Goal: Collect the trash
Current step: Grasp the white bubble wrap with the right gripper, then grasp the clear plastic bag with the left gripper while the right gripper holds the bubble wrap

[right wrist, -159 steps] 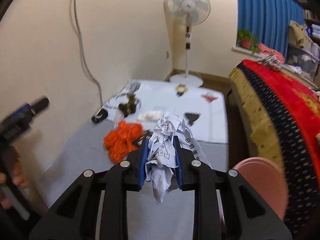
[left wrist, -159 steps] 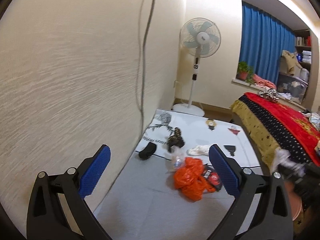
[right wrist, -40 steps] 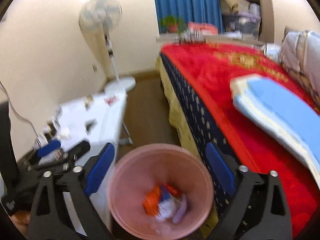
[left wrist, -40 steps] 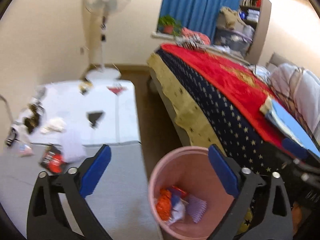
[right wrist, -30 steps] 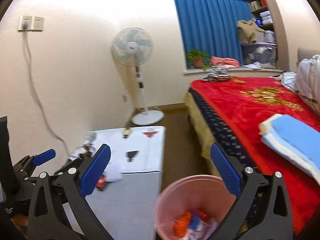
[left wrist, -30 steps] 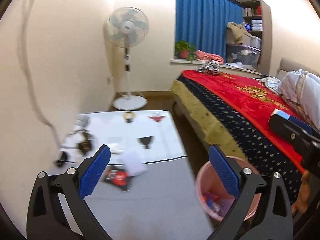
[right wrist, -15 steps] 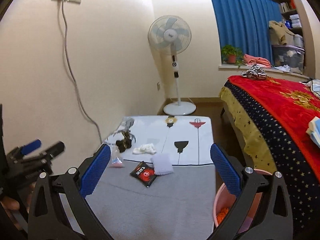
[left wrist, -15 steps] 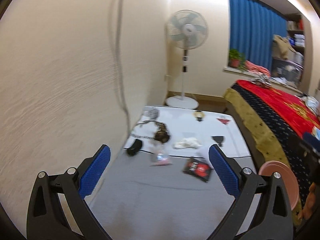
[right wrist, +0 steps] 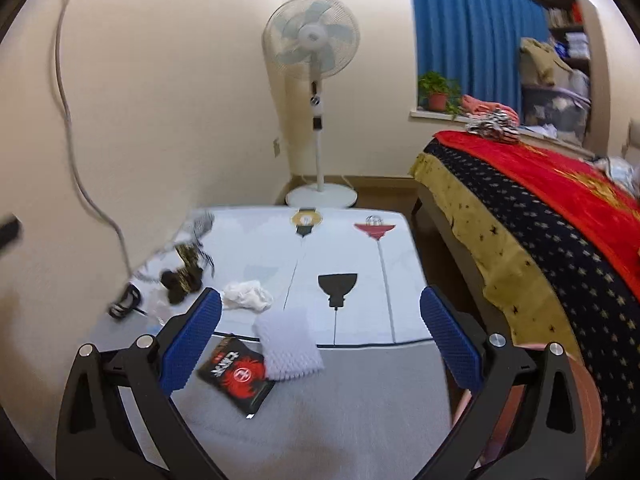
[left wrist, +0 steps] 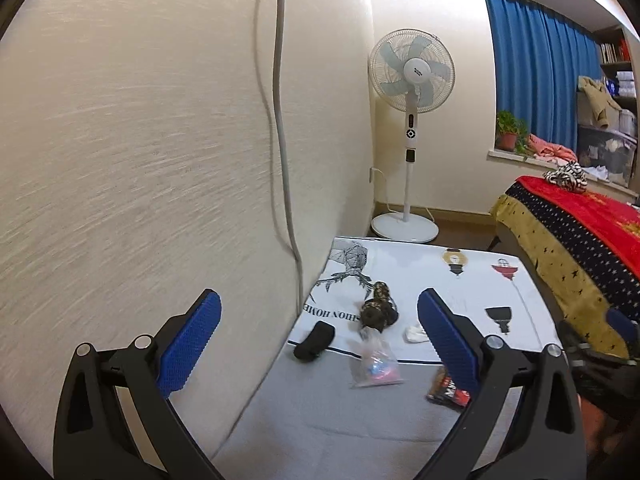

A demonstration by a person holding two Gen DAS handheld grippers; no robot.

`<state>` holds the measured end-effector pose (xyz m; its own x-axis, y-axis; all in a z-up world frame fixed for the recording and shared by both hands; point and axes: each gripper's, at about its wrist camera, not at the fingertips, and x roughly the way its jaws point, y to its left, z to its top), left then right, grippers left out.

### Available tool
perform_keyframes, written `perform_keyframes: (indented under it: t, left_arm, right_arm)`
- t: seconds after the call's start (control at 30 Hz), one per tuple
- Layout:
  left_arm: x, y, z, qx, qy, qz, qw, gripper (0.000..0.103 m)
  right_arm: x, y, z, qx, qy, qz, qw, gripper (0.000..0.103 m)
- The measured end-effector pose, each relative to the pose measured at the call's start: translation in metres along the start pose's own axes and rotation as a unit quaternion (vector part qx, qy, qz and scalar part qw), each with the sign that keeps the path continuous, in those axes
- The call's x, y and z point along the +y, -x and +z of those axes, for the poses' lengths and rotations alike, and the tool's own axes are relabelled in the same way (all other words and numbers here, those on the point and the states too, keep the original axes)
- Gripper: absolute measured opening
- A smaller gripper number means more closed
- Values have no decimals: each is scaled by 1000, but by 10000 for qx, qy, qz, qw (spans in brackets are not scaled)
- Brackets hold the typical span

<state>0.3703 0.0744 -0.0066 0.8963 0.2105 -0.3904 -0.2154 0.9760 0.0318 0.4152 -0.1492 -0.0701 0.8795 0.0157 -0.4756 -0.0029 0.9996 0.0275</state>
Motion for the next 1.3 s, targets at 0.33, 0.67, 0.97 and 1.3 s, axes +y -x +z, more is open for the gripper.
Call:
perform_keyframes:
  t: [0.33, 0.67, 0.97, 1.3]
  left_arm:
    - [17, -22, -6, 423, 330, -28, 9986, 95]
    - [14, -24, -9, 433, 239, -59, 9988, 95]
    - [10, -29, -11, 488, 121, -5, 9987, 95]
    - [12, -29, -10, 371, 299, -61, 9988, 96]
  right_arm:
    - [19, -106, -41, 1020, 163, 118, 9946, 68]
    - [17, -130, -45, 1581, -30, 296, 9870, 53]
    - [23, -120, -41, 1313, 236, 293, 9906, 13]
    - [-3, -21, 52, 450, -144, 343, 9983, 13]
